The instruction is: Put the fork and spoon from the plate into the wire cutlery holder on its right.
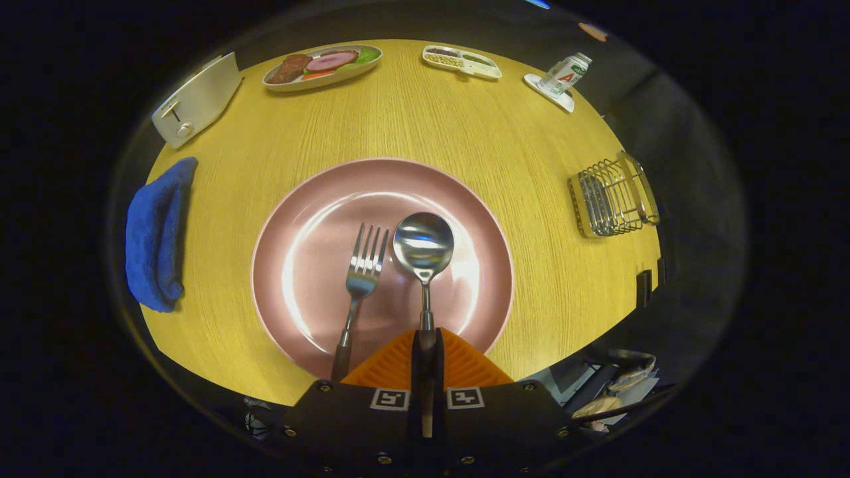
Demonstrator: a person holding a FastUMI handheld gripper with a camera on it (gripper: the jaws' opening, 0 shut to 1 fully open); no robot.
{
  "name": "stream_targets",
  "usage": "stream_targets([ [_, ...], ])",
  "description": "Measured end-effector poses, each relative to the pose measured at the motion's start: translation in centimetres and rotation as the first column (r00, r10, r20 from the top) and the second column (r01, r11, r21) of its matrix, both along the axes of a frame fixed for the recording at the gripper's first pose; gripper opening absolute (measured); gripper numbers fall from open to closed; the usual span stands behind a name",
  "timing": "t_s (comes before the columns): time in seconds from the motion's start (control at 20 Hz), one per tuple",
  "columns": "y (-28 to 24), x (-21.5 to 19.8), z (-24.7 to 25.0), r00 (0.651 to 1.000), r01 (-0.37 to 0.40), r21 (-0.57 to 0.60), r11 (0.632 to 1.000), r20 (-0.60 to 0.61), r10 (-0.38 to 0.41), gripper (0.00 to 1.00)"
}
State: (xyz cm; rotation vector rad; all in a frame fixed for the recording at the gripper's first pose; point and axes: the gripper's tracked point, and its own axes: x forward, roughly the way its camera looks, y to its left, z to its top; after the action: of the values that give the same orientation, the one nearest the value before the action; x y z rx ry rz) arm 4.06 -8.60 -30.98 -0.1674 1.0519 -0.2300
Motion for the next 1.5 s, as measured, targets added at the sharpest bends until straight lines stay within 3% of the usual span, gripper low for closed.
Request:
stream_targets([
  [0.45, -3.6, 1.0, 5.6, 0.996, 0.052, -0.083, 0.995, 0.081, -0.046, 0.06],
  [0.9, -12.3, 2.0, 10.4, 0.967, 0.229, -0.073, 0.971, 0.132, -0.218, 0.06],
  [1.1, -16.1, 2.8, 11.2, 0.951, 0.294, -0.054, 0.954, 0.119, -0.286, 0.06],
  [1.5, -20.8, 4.1, 10.2, 0.937, 0.345, 0.011, 0.938, 0.053, -0.345, 0.06],
])
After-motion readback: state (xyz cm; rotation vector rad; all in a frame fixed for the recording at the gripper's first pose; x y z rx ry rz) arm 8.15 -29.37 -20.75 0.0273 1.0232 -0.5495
